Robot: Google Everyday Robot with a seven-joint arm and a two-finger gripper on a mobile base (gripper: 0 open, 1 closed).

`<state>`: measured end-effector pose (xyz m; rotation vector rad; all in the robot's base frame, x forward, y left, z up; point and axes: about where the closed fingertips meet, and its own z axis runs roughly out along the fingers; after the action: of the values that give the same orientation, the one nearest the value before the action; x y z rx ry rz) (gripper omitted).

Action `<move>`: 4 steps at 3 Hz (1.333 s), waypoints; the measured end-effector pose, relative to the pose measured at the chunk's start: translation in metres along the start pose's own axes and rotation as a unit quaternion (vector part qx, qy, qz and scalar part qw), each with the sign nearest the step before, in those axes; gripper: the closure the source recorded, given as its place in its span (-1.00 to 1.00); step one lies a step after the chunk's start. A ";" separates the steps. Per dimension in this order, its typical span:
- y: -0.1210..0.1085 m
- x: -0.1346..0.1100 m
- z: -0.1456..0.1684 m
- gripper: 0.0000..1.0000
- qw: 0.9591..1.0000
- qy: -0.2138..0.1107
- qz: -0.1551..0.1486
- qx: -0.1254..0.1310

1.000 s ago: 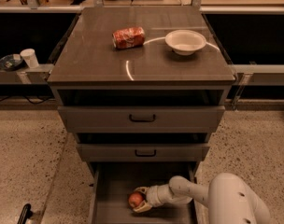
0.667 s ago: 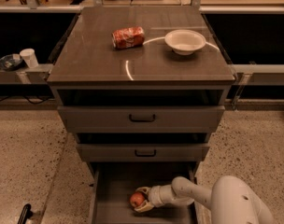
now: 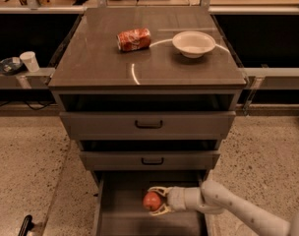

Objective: Pick apple from bottom drawer and place on counter

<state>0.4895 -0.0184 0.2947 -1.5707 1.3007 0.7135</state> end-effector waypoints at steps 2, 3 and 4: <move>-0.008 -0.156 -0.182 1.00 0.994 -0.009 -0.109 0.017; -0.044 -0.204 -0.243 1.00 0.995 0.009 -0.095 0.031; -0.080 -0.263 -0.279 1.00 0.994 0.050 -0.085 0.053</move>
Offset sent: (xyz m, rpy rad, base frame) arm -0.0780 -0.1517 0.2954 -0.0300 -0.2997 0.1057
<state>0.4605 -0.1667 0.6558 -1.6245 1.2385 0.4563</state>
